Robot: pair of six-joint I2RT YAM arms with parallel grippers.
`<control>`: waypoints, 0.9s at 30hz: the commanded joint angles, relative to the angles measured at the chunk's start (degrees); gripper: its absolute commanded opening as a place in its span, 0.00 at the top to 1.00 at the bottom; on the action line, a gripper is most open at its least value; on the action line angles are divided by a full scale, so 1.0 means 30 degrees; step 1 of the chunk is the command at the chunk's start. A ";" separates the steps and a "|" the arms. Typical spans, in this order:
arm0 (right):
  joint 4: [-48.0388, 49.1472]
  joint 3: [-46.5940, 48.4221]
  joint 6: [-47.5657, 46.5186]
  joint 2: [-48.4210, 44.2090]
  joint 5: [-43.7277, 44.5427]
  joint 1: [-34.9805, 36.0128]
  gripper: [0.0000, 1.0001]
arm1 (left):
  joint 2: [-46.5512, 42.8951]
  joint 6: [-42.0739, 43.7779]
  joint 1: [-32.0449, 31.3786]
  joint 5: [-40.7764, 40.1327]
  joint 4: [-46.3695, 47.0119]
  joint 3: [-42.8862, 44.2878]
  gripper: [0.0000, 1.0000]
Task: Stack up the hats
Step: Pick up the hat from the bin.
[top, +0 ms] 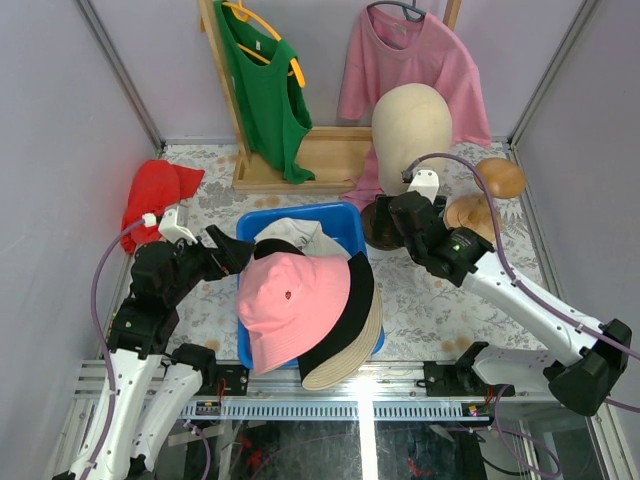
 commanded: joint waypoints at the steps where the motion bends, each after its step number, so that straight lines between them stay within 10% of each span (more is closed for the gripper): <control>1: 0.0775 0.0211 -0.0067 -0.1321 -0.0690 0.0813 0.00 | -0.0491 0.1016 -0.0134 0.2744 0.0247 -0.0080 0.09; 18: 0.0286 -0.0805 0.0445 -0.4018 -0.1070 0.1949 0.00 | -0.1101 0.1164 -0.0127 0.6302 -0.1158 -0.0955 0.16; 27: 0.0106 -0.0065 0.0215 -0.4259 -0.1398 0.2174 0.00 | -0.0471 0.0998 -0.0190 0.7149 -0.0946 -0.1281 0.34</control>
